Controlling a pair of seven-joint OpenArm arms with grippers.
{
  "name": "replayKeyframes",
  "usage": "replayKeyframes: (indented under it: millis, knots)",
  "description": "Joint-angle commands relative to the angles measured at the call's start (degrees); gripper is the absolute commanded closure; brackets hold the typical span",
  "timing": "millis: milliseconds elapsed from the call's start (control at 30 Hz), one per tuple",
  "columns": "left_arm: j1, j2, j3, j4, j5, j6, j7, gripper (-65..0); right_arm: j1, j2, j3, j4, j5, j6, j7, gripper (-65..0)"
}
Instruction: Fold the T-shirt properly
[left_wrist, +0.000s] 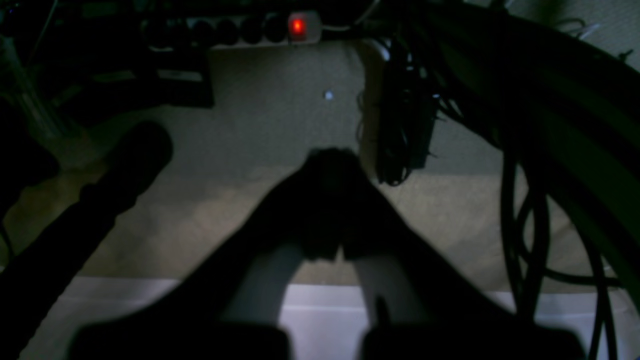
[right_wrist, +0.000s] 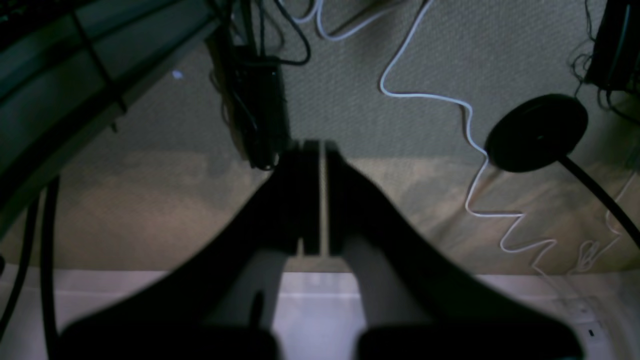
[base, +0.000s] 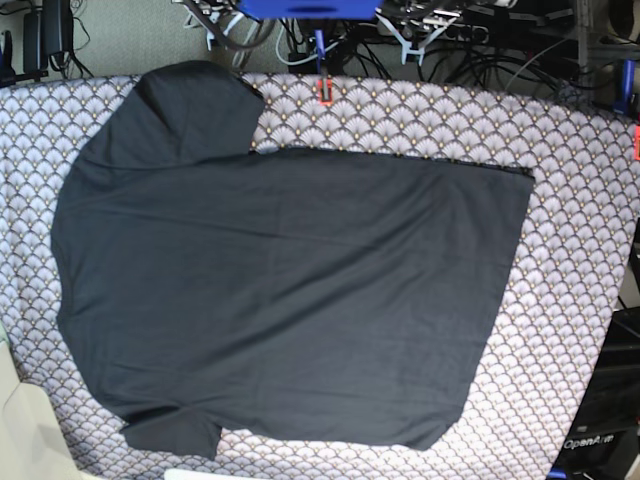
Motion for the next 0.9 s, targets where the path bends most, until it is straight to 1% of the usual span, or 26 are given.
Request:
replayKeyframes:
  millis: [0,267,367,500,533,600,700,833,867]
  knots:
    - [-0.1,-0.1,0.1,0.1,0.1,-0.3,-0.1,-0.1,-0.1,0.1,0.1,-0.1,0.6,0.5,0.3,0.0]
    - [-0.1,-0.1,0.1,0.1,0.1,-0.3,-0.1,-0.1,-0.1,0.2,0.1,-0.1,0.6,0.5,0.4,0.0]
    - [0.3,-0.1,0.2,0.1,0.1,-0.3,-0.1,0.0,-1.1,0.3,0.1,-0.1,0.6,0.5,3.4,0.0]
    - [2.2,-0.1,3.1,0.1,0.1,-0.4,-0.3,0.0,-4.7,1.5,0.2,-0.1,0.6,0.5,9.0,0.0]
    - [3.1,-0.2,3.4,0.1,0.1,-0.4,-1.3,0.0,-6.1,1.6,0.2,-0.1,0.6,0.5,10.9,0.0]
    - [5.2,-1.0,3.8,0.1,0.1,-0.4,-4.3,0.0,-8.7,2.5,0.3,-0.1,0.6,0.5,15.4,0.0]
    - [8.6,-1.5,3.6,-0.1,0.1,-0.4,-9.8,0.0,-13.2,3.0,0.2,-0.1,0.7,0.5,23.5,0.0]
    - [11.8,-4.3,3.3,-0.1,-0.3,-0.5,-14.4,0.0,-18.4,4.2,0.2,-0.1,0.7,0.5,32.8,0.0]
    - [12.5,-4.7,3.2,-0.1,-0.4,-0.5,-15.3,0.0,-19.4,5.0,0.2,-0.1,0.7,0.5,34.8,0.0]
